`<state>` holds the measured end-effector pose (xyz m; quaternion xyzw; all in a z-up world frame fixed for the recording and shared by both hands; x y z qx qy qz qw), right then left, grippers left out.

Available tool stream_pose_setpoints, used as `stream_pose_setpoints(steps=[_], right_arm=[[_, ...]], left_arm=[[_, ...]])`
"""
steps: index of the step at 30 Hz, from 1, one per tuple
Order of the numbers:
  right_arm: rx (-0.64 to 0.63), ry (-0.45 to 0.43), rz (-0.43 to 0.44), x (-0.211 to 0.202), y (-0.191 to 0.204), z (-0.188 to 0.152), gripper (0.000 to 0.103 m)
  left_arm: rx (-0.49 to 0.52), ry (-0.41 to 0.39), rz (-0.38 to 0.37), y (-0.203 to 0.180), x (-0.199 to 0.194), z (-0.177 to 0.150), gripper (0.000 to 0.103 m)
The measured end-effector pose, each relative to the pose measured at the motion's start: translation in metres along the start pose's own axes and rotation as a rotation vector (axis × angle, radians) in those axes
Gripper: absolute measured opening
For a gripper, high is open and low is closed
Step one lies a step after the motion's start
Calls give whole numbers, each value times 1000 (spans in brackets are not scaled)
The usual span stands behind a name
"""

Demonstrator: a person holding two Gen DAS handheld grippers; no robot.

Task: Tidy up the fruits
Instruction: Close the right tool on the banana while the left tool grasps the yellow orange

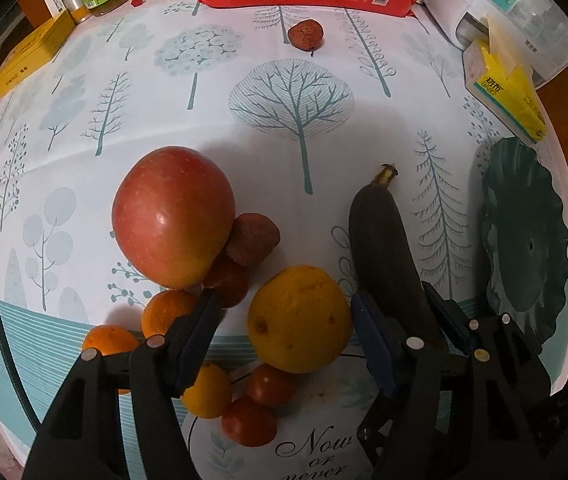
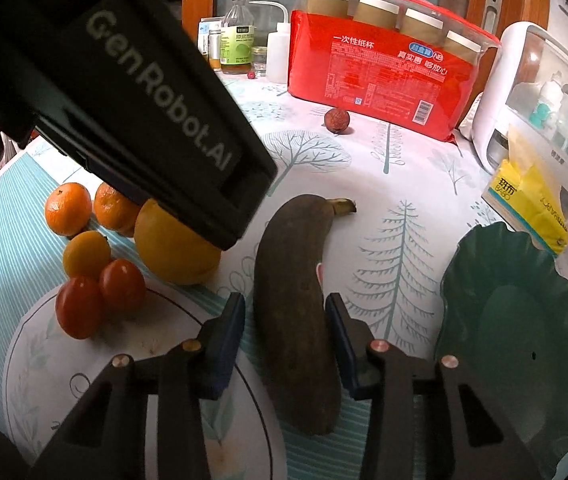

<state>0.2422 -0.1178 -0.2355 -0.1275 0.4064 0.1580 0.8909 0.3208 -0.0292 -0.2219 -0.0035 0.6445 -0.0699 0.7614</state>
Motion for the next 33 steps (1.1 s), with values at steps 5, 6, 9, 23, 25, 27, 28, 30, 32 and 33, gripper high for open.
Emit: stream_pose_setpoints(steps=[5,6,9,23,25,27,28,30,32,33], right_arm=[[11,0,-2,1,-2,0,34],[8,2,-1,1,-2,1,34],[1,12,-4,0,-1,1,33],[137,115,-9,-28,2,-12,33],[169,126,-15,-35,5,-16,33],[201,135,-18,-43,10,-22,33],[210,137,-20,-47,13,-24,33],[232,141,-27,-56,19,-29,32],[246,142,-35,-65,25,-34,32],[252,141,-37,-69,27,-35,32]], left_arm=[[-1,2,7,-1,3,3,66],[-1,2,6,0,2,3,66],[-9,0,0,0,2,3,62],[-10,-26,-121,-2,-11,-6,44],[8,-47,-132,-3,-18,-10,44],[26,-64,-150,-5,-24,-13,44],[33,-71,-160,-6,-27,-14,44],[54,-85,-184,-5,-34,-18,44],[73,-96,-199,-5,-42,-24,44],[83,-100,-209,-3,-46,-27,44]])
Point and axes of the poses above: each gripper's, at about its wrist camera, not at the fingertips, and x roughly the way its jaws point, y to its left, z to its top, the point moved 4 cm from there along x, roughly the way its jaws point, and after that the axes turned 1 degree about -y, right-handed, at the moved point
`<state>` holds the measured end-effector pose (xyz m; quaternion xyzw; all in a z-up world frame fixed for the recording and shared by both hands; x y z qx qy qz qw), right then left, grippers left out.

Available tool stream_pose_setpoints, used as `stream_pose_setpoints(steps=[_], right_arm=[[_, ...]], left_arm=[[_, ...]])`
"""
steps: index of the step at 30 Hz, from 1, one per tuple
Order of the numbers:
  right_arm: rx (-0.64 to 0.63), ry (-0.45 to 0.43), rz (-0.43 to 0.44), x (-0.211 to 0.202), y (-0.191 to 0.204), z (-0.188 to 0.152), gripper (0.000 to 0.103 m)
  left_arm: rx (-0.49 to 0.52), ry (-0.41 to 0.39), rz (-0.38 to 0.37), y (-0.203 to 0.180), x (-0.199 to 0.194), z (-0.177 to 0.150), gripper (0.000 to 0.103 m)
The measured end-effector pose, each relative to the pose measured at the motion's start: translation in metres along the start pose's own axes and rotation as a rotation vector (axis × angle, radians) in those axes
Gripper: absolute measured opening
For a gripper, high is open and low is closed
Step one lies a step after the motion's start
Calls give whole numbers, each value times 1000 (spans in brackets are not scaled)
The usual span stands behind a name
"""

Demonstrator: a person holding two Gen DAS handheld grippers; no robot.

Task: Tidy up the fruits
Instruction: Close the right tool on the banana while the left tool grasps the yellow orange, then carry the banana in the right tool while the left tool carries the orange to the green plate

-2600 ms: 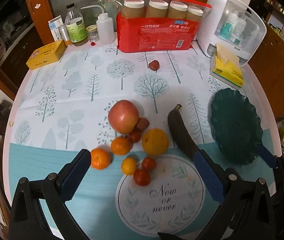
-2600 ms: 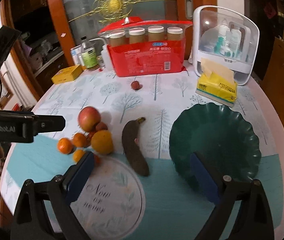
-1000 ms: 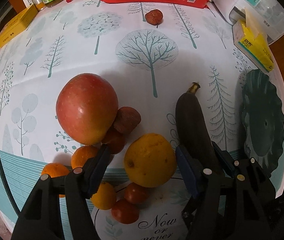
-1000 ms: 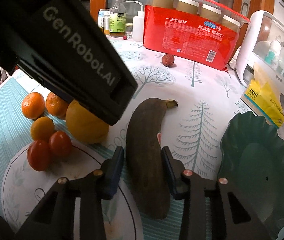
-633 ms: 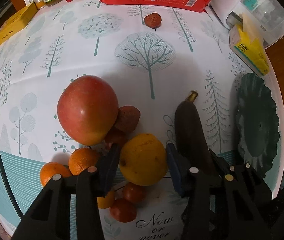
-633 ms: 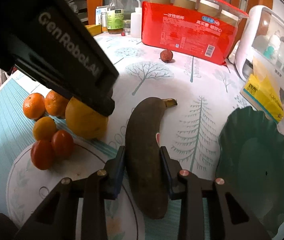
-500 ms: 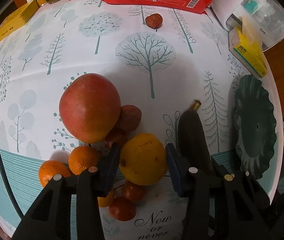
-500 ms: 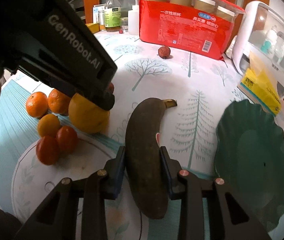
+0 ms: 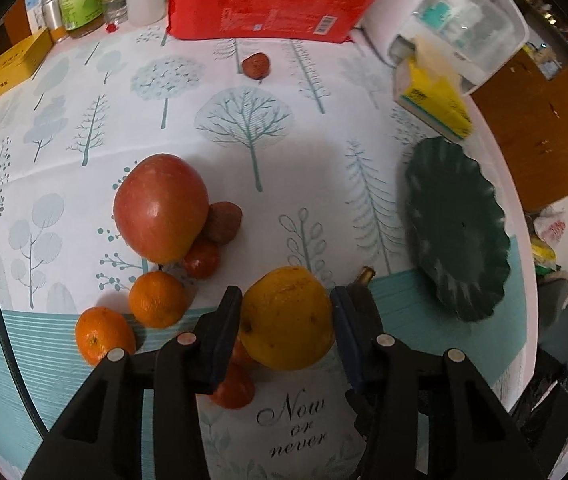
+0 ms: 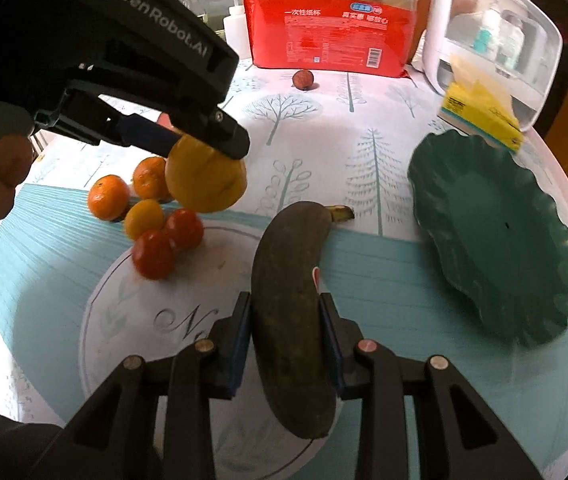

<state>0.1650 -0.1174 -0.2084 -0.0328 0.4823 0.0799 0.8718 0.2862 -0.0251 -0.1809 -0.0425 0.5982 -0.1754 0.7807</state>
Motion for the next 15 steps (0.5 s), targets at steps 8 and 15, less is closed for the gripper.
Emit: stream_pose_setpoints(steps=[8,15], right_arm=[[50,-55,-12,-34,11,-17,32],[47,-116,-45,-55,-3,-6,32]], left_arm=[[56,-31,-36,-5,-29,-13,44],[89,-79,-51,-21,-58,-15,44]])
Point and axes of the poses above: each gripper's, at about its wrist camera, not at the fingertips, and x roughly the way its jaws point, y to its left, z to its top, the point moved 4 cm from there along x, roughly the way its jaws point, and after that the axes turned 1 degree about -y, right-handed, at the moved point
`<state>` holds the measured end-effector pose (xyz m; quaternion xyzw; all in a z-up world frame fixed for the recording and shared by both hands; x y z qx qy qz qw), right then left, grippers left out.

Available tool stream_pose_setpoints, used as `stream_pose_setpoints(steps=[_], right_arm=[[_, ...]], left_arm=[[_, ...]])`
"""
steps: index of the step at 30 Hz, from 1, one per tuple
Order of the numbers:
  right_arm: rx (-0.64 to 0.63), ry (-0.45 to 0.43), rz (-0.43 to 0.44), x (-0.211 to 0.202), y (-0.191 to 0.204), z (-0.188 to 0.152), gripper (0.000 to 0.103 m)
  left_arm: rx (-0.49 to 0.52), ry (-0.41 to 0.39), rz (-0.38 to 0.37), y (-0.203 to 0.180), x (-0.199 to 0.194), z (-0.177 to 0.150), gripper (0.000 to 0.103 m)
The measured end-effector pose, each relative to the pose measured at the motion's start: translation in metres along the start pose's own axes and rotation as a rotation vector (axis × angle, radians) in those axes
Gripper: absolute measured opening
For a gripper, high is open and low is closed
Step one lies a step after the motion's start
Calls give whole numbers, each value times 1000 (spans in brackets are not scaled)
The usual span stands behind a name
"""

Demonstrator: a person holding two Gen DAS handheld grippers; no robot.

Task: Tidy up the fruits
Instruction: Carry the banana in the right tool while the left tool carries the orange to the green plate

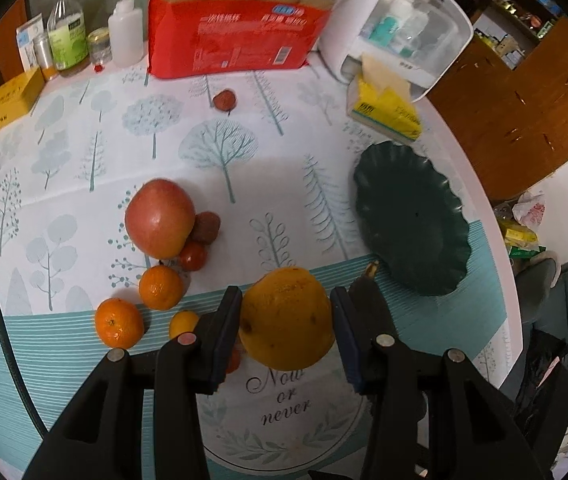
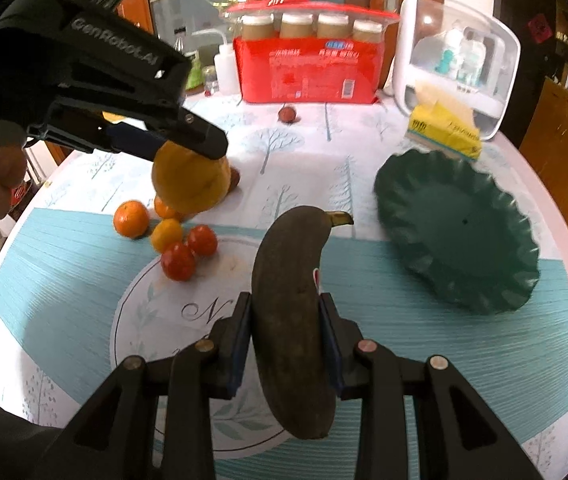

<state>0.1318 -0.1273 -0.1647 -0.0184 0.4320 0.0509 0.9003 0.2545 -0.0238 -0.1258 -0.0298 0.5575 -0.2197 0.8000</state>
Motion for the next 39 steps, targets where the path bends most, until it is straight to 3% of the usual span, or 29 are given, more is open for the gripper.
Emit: stream_pose_setpoints(steps=[11,20,29,39], right_arm=[[-73,-102,22,-18,-53,28,32],[-164,-128,73,-1,-105,39,32],[-180,-120,115,39,-149,39,32],[-145,-70,168,72,-171,32,32]], left_arm=[[-39,-93,50,-46,-24,11,44],[-97,-158,87,-90,-18,33,44],[-94,-144,95,-130,20,56,44],[-27,-99,13,-162,90,73,44]])
Point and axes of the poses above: each gripper's, at about its wrist camera, not at the fingertips, and x roughly the way its jaws point, y to its left, z to its top, the point moved 4 cm from there along x, roughly the way its jaws point, and after that the axes turned 1 degree about -y, right-handed, at the moved point
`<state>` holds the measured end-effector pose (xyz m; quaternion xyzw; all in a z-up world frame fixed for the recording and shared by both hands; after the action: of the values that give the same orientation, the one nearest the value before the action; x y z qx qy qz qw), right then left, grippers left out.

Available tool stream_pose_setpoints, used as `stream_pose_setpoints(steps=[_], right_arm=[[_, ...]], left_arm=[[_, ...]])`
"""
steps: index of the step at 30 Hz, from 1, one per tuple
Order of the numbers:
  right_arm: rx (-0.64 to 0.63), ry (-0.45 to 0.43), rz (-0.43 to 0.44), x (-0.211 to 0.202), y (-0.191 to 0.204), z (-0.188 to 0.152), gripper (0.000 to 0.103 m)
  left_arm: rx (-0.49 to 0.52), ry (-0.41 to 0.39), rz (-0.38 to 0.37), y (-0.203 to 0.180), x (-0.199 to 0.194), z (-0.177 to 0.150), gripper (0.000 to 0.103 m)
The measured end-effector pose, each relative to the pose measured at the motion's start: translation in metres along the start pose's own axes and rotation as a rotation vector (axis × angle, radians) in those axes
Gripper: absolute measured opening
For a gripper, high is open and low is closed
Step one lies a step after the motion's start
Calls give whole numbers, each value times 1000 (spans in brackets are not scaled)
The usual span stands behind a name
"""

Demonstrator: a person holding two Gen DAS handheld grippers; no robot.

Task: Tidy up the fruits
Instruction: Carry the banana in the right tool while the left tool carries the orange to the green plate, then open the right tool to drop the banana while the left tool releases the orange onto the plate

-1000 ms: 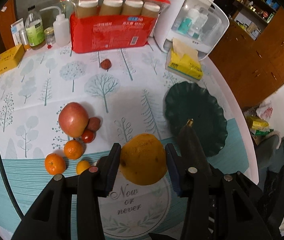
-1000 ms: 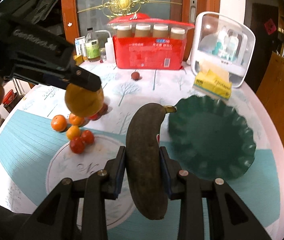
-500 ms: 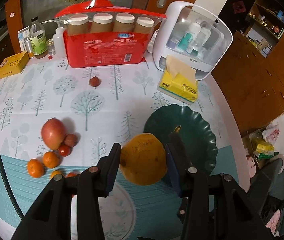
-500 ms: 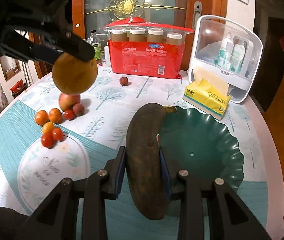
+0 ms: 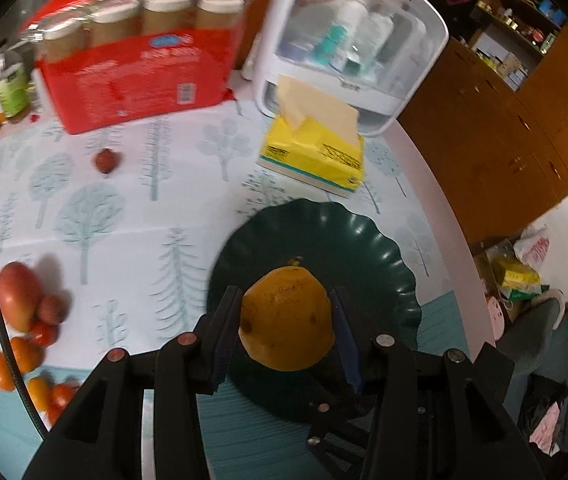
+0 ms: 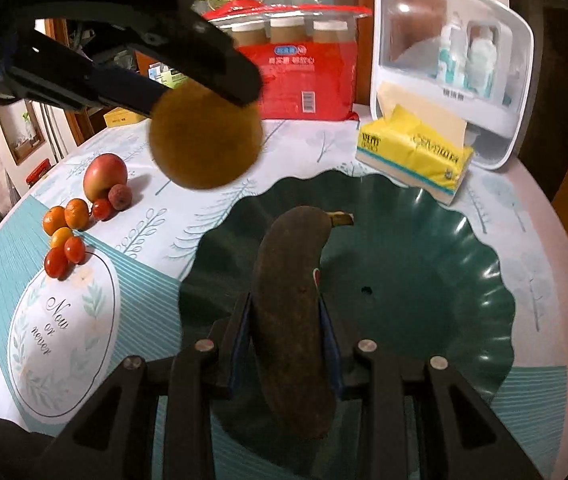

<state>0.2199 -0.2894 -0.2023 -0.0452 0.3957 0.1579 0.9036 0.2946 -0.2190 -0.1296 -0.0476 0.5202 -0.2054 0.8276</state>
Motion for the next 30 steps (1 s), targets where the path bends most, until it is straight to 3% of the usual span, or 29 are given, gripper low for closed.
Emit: stream_pose_setpoints(steps=[13,17,21,30], right_arm=[[53,36,79,15,-9,-10,34],[58,46,76,9,-14,-14,51],[63,55,66,1,-22,-18,59],[80,70,25,-20,-29,-27,62]], left_arm=[[26,86,-57,-21,58,-3,44],[32,105,-60,-24,65,-5,44],[38,117,-61,-28,70,-8,44],[74,110,-57,-45,53,-11,48]])
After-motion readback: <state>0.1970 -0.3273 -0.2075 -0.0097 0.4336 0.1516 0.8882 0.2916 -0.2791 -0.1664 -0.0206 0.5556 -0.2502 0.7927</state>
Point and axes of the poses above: each gripper's, at about its wrist camera, not at the fingertips, and x roughly the way its jaws point, y to its left, z to its top, the point moved 4 cm from there along x, roughly the way its jaws point, and after that the axes turned 1 degree about -y, right-handed, at the moved point
